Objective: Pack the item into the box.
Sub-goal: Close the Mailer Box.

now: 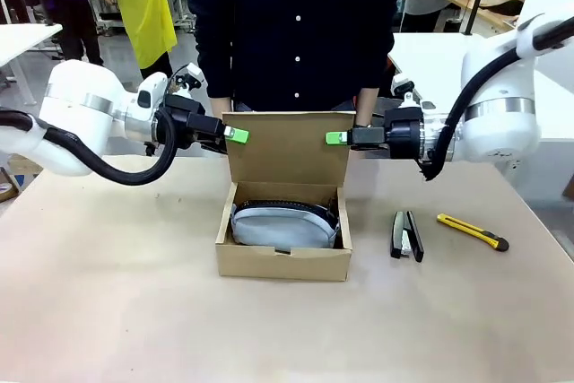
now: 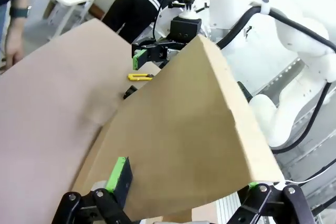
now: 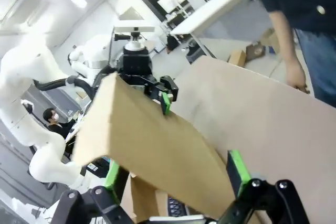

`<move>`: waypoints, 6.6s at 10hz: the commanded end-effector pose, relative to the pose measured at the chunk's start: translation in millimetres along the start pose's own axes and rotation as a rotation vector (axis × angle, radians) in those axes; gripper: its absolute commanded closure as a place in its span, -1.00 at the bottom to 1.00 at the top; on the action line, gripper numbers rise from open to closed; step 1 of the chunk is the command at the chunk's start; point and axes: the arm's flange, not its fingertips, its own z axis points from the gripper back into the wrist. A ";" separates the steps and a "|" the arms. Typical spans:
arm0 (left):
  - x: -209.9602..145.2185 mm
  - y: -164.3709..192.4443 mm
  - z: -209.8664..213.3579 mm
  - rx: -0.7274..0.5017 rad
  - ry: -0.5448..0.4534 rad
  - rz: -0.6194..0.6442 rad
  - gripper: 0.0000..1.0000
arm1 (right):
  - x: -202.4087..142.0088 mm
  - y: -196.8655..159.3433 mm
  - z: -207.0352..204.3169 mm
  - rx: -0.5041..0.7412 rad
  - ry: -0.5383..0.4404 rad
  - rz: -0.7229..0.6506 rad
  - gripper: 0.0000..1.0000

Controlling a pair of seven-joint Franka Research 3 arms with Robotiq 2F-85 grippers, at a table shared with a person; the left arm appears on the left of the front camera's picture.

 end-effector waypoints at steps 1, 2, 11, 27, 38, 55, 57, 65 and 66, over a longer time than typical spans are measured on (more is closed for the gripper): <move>-16.2 -17.6 -0.8 -0.061 -0.032 -0.074 -1.00 | -15.5 22.5 5.5 0.053 -0.014 0.069 -1.00; -23.6 -21.1 -2.0 -0.075 -0.027 -0.086 -1.00 | -21.6 24.4 3.2 0.065 0.008 0.077 -1.00; -53.9 -38.0 32.9 -0.070 -0.091 -0.194 -1.00 | -33.1 26.6 34.8 0.043 -0.022 0.097 -1.00; -49.5 -7.2 -31.3 0.107 0.039 -0.475 -1.00 | -54.8 17.8 -31.2 -0.092 0.218 0.376 -1.00; -82.3 -4.9 -4.8 0.086 0.091 -0.516 -1.00 | -66.1 27.4 -3.6 -0.041 0.233 0.492 -1.00; -107.2 -65.3 139.5 0.228 -0.109 -0.091 -1.00 | -38.3 56.0 194.8 -0.242 -0.067 -0.210 -1.00; -107.2 -65.3 139.5 0.228 -0.109 -0.091 -1.00 | -38.3 56.0 194.8 -0.242 -0.067 -0.210 -1.00; -107.2 -65.3 139.5 0.228 -0.109 -0.091 -1.00 | -38.3 56.0 194.8 -0.242 -0.067 -0.210 -1.00; -107.2 -65.3 139.5 0.228 -0.109 -0.091 -1.00 | -38.3 56.0 194.8 -0.242 -0.067 -0.210 -1.00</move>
